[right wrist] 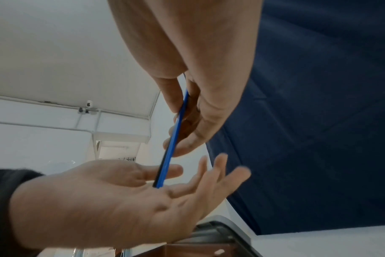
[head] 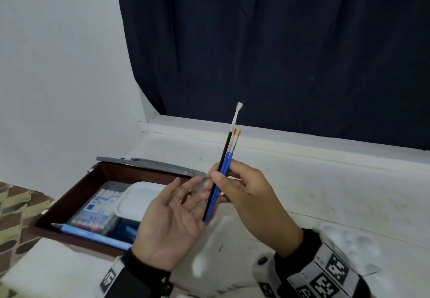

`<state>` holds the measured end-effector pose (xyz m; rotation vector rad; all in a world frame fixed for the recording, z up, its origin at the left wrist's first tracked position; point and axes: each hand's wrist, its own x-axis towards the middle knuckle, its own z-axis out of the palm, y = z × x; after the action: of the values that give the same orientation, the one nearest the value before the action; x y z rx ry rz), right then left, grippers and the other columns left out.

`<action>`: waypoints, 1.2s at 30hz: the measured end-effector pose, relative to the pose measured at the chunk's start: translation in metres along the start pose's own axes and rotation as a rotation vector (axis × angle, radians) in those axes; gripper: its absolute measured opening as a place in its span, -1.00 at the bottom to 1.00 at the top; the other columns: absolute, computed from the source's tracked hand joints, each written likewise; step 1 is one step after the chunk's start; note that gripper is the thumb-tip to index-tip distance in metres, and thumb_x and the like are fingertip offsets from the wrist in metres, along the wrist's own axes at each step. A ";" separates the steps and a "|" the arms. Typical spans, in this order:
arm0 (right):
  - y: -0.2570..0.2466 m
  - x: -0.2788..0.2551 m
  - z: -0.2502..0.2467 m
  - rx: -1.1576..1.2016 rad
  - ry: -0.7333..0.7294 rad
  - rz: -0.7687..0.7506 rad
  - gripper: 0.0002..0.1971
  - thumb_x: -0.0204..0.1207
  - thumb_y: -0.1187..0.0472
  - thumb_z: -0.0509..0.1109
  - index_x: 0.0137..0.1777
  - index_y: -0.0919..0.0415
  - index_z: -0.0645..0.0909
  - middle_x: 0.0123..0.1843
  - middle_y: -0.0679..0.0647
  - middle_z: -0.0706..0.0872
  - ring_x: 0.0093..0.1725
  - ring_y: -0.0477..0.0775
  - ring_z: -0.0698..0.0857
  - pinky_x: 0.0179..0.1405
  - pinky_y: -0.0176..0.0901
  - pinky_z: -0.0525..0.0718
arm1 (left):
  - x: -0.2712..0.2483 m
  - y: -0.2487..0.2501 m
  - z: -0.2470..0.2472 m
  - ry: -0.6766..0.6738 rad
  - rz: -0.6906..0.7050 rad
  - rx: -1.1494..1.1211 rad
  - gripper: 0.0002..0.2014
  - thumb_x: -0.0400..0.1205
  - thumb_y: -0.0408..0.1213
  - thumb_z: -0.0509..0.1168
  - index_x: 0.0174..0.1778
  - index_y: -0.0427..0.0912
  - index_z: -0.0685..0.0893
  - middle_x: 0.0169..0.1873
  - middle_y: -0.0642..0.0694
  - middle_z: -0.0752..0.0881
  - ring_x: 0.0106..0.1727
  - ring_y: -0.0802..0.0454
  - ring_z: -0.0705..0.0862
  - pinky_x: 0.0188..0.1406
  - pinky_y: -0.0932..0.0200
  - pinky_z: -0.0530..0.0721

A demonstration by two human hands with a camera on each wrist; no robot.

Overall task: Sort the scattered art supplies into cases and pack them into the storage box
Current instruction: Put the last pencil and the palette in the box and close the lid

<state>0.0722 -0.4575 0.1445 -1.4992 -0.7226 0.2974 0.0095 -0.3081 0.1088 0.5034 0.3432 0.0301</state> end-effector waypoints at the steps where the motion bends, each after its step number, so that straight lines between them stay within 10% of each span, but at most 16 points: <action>1: -0.002 0.006 0.008 -0.018 0.006 -0.005 -0.85 0.72 0.22 0.29 0.00 0.23 0.67 -0.15 0.13 0.78 -0.08 0.19 0.81 0.04 0.20 0.80 | -0.005 0.015 -0.007 0.011 0.036 0.042 -0.57 0.72 -0.06 0.19 0.39 -0.26 0.64 0.23 -0.34 0.76 0.17 -0.20 0.77 0.40 -0.14 0.62; 11: 0.028 0.070 0.096 -0.526 -0.073 0.039 -0.72 0.71 0.12 0.31 -0.10 0.35 0.58 -0.19 0.25 0.72 -0.23 -0.02 0.79 -0.21 -0.26 0.67 | -0.026 0.160 -0.102 0.041 0.304 0.425 -0.74 0.71 -0.12 0.17 0.08 -0.16 0.71 0.06 -0.20 0.81 0.13 -0.13 0.81 0.21 0.00 0.71; 19: 0.048 0.106 0.138 -1.242 -0.256 0.077 -0.81 0.71 -0.04 0.21 -0.06 0.01 0.51 -0.21 -0.07 0.58 -0.22 0.03 0.52 -0.23 -0.01 0.50 | 0.001 0.178 -0.167 -0.037 0.945 1.723 -0.87 0.66 -0.23 0.31 0.10 0.06 0.61 0.00 0.19 0.59 0.03 0.20 0.63 -0.04 0.45 0.53; 29: 0.065 0.125 0.166 -1.608 -0.559 0.228 -0.79 0.70 0.13 0.16 0.24 0.10 0.52 0.14 0.20 0.66 0.04 0.29 0.68 -0.24 -0.04 0.40 | 0.010 0.185 -0.179 -0.142 0.727 1.757 -0.80 0.62 -0.21 0.40 0.10 0.17 0.63 0.00 0.28 0.62 0.06 0.29 0.65 -0.06 0.53 0.52; 36: 0.069 0.119 0.164 -1.620 -0.471 0.266 -0.64 0.69 -0.08 0.17 0.35 0.10 0.47 0.14 0.19 0.68 0.05 0.27 0.69 -0.18 -0.06 0.50 | 0.011 0.180 -0.184 -0.208 0.707 1.908 -0.74 0.64 -0.01 0.34 0.24 0.13 0.70 0.17 0.26 0.70 0.21 0.30 0.59 0.24 0.32 0.58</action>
<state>0.0814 -0.2499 0.0933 -3.1365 -1.2418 0.2512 -0.0313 -0.0630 0.0403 2.4822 -0.1484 0.3510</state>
